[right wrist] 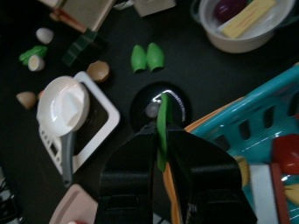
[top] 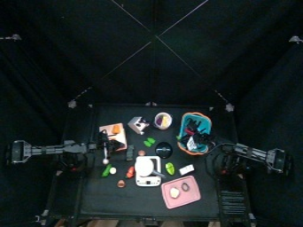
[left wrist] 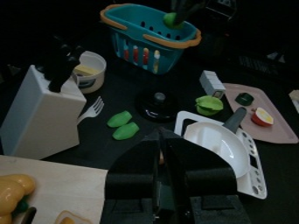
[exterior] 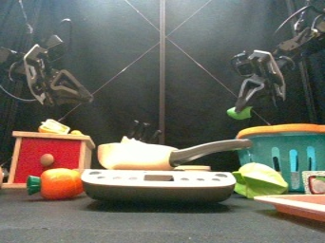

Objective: Place corn husk on plate

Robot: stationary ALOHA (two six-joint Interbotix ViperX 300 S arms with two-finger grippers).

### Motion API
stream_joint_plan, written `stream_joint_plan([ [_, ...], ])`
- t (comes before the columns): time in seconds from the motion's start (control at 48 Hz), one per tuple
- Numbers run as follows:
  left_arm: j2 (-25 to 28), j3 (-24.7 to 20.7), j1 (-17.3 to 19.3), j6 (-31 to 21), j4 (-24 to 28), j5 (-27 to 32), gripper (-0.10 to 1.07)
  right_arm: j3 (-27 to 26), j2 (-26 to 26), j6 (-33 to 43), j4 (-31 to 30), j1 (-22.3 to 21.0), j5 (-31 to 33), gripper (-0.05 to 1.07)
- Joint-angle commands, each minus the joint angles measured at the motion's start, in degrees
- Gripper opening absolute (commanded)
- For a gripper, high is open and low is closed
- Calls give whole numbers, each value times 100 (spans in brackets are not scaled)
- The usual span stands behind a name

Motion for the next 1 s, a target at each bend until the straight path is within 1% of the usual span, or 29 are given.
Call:
stream_joint_plan([
  [0.0,9,-88,-62,9,9,-62,49,-176,-211,0,360,633,132,51],
  [0.042,9,-97,-70,9,9,-62,49,-176,-299,9,677,1011,185,52],
  [0.104,9,-88,-79,9,9,-62,49,-132,-343,9,1151,1450,211,52],
  [0.271,9,-105,-114,0,-9,-62,49,-53,-211,26,2399,2373,229,52],
  [0.333,9,-105,-132,0,-9,-62,49,-26,-123,149,2689,2584,255,52],
  [0.396,9,-105,-167,0,-18,-62,50,26,-35,396,2830,2716,360,52],
  [0.5,9,-105,-220,0,-18,-62,49,88,97,1230,2804,2900,659,52],
  [0.583,9,-105,-229,0,-18,-62,49,79,176,2021,2549,3023,870,52],
  [0.604,9,-105,-229,0,-18,-62,49,70,185,2338,2364,3085,940,52],
  [0.688,9,-105,-229,0,-18,-62,50,18,211,3199,1749,3305,1151,52],
  [0.75,9,-97,-229,0,-18,-62,49,-44,193,3885,1213,3498,1318,52],
  [0.771,9,-97,-229,-9,-18,-62,49,-88,193,4236,940,3595,1397,52],
  [0.938,9,-105,-237,-9,-26,-62,50,-264,211,6152,-694,4236,1652,52],
  [0.979,9,-105,-237,-9,-18,-62,49,-281,220,6688,-1213,4447,1740,52],
])
